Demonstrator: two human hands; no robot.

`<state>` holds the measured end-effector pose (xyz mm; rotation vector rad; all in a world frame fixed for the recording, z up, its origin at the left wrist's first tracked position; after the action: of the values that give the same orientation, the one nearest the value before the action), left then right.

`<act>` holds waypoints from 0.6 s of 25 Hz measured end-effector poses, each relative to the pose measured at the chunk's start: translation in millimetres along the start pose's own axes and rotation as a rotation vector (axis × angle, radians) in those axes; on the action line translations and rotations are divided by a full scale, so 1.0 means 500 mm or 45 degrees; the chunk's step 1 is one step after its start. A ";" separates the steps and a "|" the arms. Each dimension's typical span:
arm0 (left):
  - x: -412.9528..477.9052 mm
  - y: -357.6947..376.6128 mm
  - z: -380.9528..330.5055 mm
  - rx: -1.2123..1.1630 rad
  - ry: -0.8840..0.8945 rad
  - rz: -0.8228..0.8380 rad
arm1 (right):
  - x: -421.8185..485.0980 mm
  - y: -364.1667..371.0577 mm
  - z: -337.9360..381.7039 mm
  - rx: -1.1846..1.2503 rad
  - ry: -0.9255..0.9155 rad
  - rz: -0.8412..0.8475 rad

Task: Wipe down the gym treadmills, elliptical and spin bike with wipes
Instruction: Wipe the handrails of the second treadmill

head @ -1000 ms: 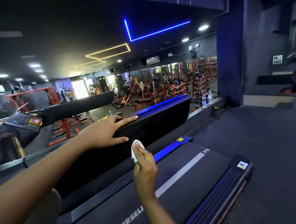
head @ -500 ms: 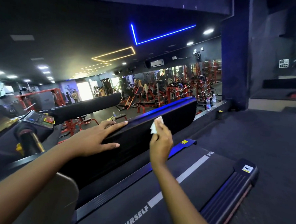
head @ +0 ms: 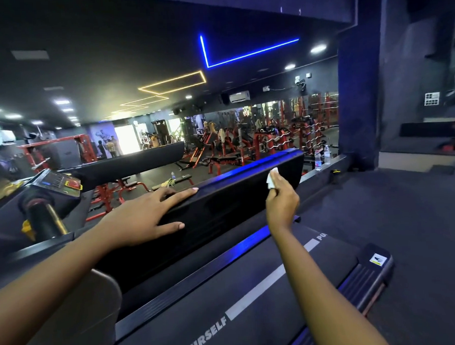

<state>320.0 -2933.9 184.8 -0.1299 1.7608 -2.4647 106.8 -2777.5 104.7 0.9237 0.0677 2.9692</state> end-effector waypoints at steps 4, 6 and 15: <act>0.005 0.003 0.003 -0.004 0.016 0.002 | -0.082 0.049 0.066 -0.042 -0.200 0.016; 0.005 0.007 0.006 -0.003 0.032 -0.002 | -0.161 0.074 0.127 -0.102 -0.446 0.017; 0.004 0.009 0.003 -0.060 0.072 -0.037 | -0.059 -0.015 0.028 -0.096 -0.280 0.030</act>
<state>318.6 -2937.2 180.9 -0.0917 1.8536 -2.4709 139.2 -2770.6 99.4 1.2401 -0.0605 2.8470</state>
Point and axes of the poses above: each hand's wrist, its own x-axis towards the middle knuckle, its own y-axis out of the palm, z = x × y, the point moved 6 cm from there along x, towards the middle knuckle, and after that the axes turned 8 degrees about z, right-handed, at the moved point
